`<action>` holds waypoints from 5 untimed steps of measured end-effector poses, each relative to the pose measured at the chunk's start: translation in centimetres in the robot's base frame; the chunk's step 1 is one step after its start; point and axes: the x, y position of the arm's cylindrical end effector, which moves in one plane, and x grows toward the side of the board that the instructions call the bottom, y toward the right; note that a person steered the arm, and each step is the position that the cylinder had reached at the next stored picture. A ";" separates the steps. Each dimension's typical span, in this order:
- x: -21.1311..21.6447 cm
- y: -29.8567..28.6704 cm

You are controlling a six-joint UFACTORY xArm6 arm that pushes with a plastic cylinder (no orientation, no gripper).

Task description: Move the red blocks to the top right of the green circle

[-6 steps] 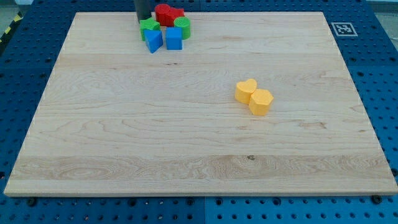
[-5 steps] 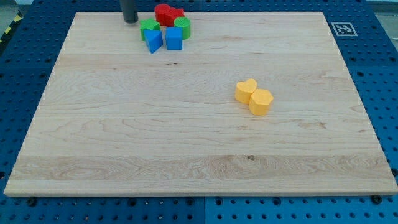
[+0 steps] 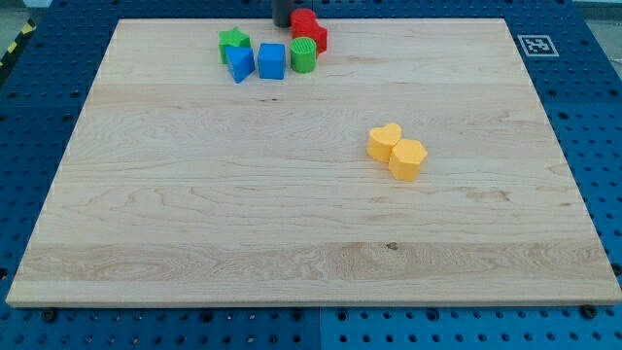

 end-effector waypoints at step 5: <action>3.4 6.8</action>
